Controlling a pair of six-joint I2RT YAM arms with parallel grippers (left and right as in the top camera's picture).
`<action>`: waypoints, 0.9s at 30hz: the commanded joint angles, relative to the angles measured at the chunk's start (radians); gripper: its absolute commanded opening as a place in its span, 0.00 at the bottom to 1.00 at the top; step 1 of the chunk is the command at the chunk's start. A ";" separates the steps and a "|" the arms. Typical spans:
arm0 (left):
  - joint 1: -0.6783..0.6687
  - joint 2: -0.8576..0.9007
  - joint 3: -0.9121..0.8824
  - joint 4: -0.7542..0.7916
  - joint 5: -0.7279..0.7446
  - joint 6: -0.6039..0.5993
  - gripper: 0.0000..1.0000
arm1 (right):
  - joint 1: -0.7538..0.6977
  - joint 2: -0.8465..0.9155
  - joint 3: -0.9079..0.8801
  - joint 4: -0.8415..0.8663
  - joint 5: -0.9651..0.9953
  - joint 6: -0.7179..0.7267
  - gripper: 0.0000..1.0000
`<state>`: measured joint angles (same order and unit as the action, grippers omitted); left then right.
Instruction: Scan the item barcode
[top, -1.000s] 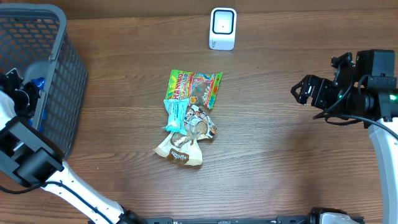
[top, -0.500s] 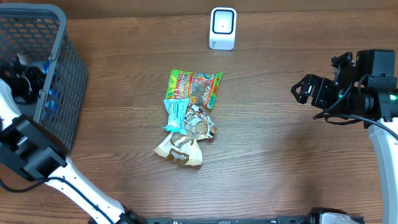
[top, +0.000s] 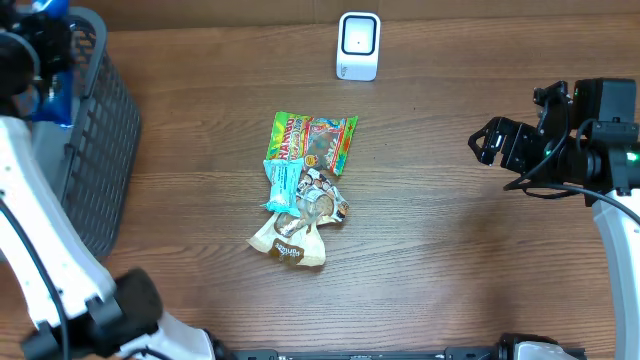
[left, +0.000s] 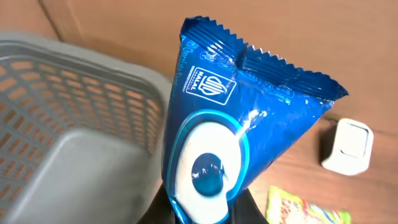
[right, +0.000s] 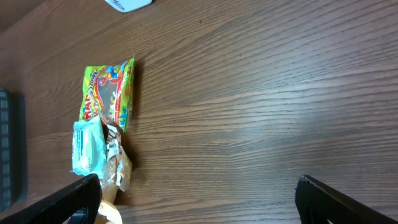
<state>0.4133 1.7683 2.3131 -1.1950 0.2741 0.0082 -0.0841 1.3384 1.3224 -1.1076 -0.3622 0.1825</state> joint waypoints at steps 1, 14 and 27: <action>-0.072 -0.030 0.006 -0.051 -0.121 0.022 0.04 | 0.005 -0.001 0.026 0.007 0.002 0.000 1.00; -0.312 -0.024 -0.003 -0.368 -0.082 -0.008 0.04 | 0.005 -0.001 0.026 0.030 0.002 0.000 1.00; -0.474 -0.023 -0.373 -0.182 -0.076 -0.287 0.04 | 0.005 -0.001 0.026 0.021 0.002 0.000 1.00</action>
<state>-0.0360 1.7523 2.0228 -1.4212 0.1822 -0.1516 -0.0845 1.3384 1.3224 -1.0916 -0.3622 0.1829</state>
